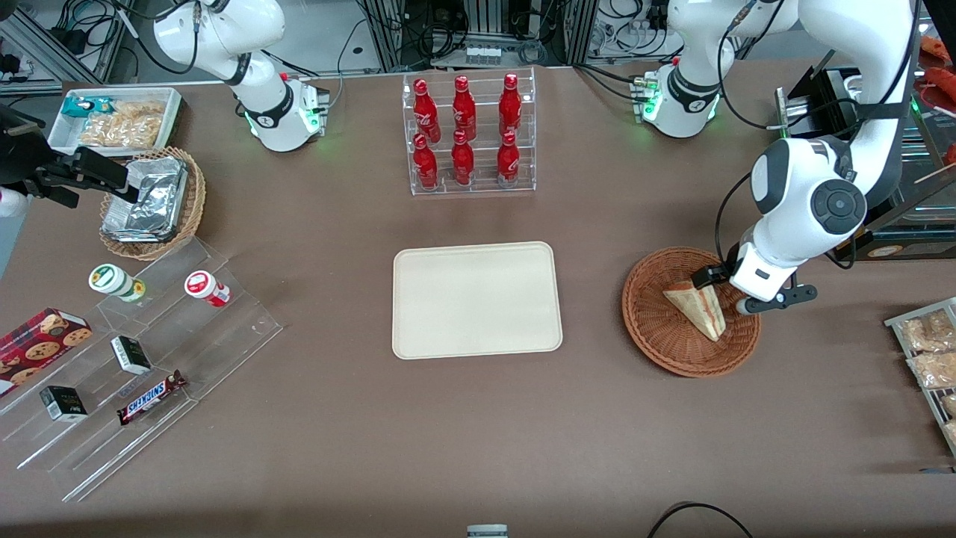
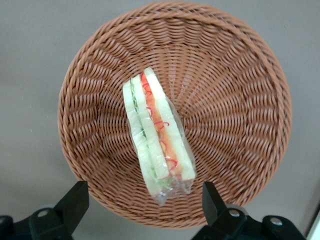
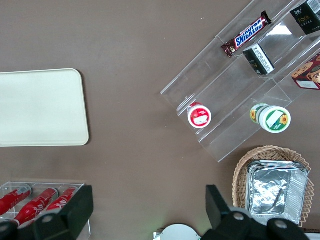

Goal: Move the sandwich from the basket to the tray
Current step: 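Lower the left gripper and close it on the sandwich's crust edge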

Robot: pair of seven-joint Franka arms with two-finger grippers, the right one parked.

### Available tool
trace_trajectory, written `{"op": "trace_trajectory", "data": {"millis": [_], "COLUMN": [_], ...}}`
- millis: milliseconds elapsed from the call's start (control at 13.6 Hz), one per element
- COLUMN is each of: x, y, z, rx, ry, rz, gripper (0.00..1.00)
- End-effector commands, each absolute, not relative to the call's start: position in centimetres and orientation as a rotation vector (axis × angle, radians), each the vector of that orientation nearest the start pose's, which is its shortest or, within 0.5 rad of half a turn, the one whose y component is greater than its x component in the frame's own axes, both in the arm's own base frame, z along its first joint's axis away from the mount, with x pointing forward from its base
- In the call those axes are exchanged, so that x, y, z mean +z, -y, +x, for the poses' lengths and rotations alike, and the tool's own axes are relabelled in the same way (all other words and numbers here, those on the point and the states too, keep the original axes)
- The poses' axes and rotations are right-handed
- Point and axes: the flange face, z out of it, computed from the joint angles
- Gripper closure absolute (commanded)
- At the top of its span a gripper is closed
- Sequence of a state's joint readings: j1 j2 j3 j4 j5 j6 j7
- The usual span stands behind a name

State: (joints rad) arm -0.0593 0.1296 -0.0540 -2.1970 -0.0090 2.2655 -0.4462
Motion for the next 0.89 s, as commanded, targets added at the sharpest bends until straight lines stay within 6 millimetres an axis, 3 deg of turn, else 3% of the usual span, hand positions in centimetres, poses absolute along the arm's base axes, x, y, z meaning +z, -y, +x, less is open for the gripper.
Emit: {"op": "trace_trajectory", "data": {"millis": [0,221,811], "x": [31.5,30.7,27.5], "y": [7.0,7.9,7.7], "z": [53.7,54.1,53.6], "rx": [0.057,0.003,0.064], "ry": [0.842,1.257,1.370], "rz": [-3.038,-2.912,-2.837], "gripper": [0.00,0.00,0.00]}}
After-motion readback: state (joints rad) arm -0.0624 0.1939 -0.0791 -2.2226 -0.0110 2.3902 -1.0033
